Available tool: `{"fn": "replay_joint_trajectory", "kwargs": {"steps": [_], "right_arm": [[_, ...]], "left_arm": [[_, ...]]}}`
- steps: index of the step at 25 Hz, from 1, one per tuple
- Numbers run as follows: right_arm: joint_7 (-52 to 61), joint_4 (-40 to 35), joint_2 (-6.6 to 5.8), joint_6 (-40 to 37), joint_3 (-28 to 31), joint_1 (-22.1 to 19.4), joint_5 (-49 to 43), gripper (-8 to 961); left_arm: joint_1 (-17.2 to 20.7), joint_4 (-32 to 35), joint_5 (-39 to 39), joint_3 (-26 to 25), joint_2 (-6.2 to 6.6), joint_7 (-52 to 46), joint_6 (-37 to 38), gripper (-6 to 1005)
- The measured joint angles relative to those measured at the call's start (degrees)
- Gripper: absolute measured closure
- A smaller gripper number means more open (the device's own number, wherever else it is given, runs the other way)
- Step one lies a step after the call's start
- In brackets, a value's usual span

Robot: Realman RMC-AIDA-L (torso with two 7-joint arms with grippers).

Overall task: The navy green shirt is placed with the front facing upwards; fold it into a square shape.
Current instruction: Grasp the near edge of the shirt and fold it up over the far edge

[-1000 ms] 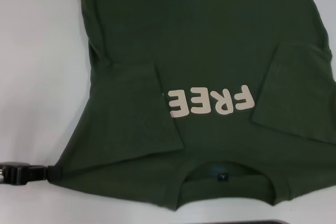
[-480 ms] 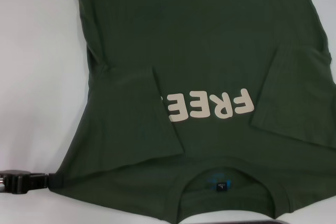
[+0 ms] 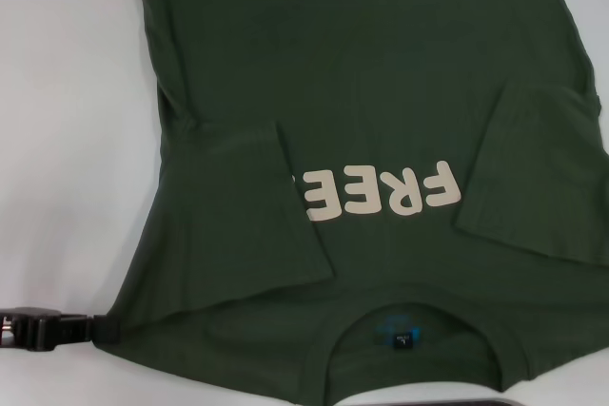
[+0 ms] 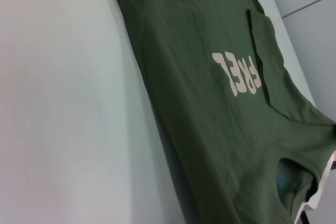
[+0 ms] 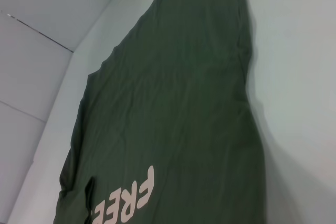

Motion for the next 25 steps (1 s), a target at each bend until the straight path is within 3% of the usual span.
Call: {"fn": "replay_joint_trajectory", "kwargs": {"steps": [13, 20, 25], "right_arm": [[0.5, 0.4, -0.37, 0.1, 0.6, 5.0, 0.5, 908], [2.5, 0.3, -1.64, 1.5, 1.3, 11.1, 0.6, 909], [5.2, -0.1, -2.41, 4.2, 1.3, 16.7, 0.6, 909]], "left_arm": [[-4.6, -1.7, -2.7, -0.4, -0.08, 0.4, 0.0, 995], [-9.7, -2.3, -8.5, -0.4, 0.69, 0.4, 1.6, 995], [-16.2, -3.8, -13.0, -1.8, 1.69, -0.8, -1.4, 995]]}}
